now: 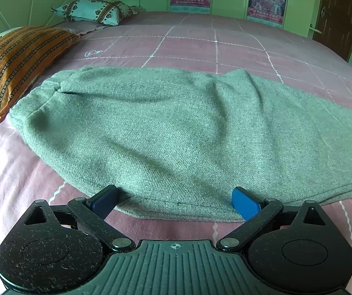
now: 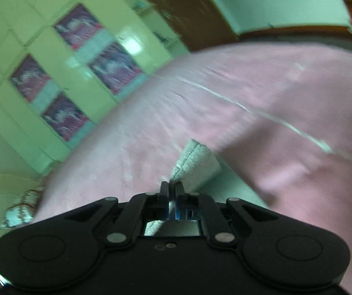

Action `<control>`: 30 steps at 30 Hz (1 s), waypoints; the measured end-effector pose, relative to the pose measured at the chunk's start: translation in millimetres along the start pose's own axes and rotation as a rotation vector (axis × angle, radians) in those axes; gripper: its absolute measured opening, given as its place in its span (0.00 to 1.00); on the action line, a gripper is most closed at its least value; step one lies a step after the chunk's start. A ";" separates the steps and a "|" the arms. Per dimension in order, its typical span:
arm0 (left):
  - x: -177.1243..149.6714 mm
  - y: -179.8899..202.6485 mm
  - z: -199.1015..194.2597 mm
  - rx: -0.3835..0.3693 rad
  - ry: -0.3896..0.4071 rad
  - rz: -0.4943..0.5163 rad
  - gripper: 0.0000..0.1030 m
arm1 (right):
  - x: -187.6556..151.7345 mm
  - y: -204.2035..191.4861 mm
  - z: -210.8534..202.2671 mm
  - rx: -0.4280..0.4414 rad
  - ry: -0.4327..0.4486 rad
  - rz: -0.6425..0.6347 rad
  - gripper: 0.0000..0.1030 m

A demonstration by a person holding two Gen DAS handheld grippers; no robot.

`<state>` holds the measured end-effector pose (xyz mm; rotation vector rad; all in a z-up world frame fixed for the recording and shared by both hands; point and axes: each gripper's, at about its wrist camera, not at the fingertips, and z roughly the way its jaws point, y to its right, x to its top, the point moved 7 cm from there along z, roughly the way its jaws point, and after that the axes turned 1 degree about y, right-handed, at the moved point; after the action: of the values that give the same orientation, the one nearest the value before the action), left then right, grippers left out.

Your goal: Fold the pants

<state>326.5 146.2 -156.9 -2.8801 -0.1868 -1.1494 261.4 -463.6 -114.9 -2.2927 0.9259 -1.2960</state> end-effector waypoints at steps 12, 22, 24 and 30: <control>-13.3 -6.6 1.0 -0.085 -0.050 -0.029 1.00 | -14.4 35.0 7.7 -0.014 -0.045 0.192 0.04; 44.8 2.6 -41.8 0.004 0.178 0.015 0.99 | 29.1 -44.6 -23.0 0.122 0.086 -0.032 0.00; 46.8 0.7 -24.0 0.042 0.131 0.038 0.99 | 37.2 -57.4 -35.5 0.168 0.113 -0.042 0.00; 12.4 -2.8 18.4 0.055 0.007 0.075 1.00 | 5.4 11.9 -6.1 -0.016 -0.017 -0.013 0.00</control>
<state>347.7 151.6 -161.8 -2.8091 -0.1068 -1.1229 253.8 -475.8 -115.2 -2.3216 0.9208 -1.2769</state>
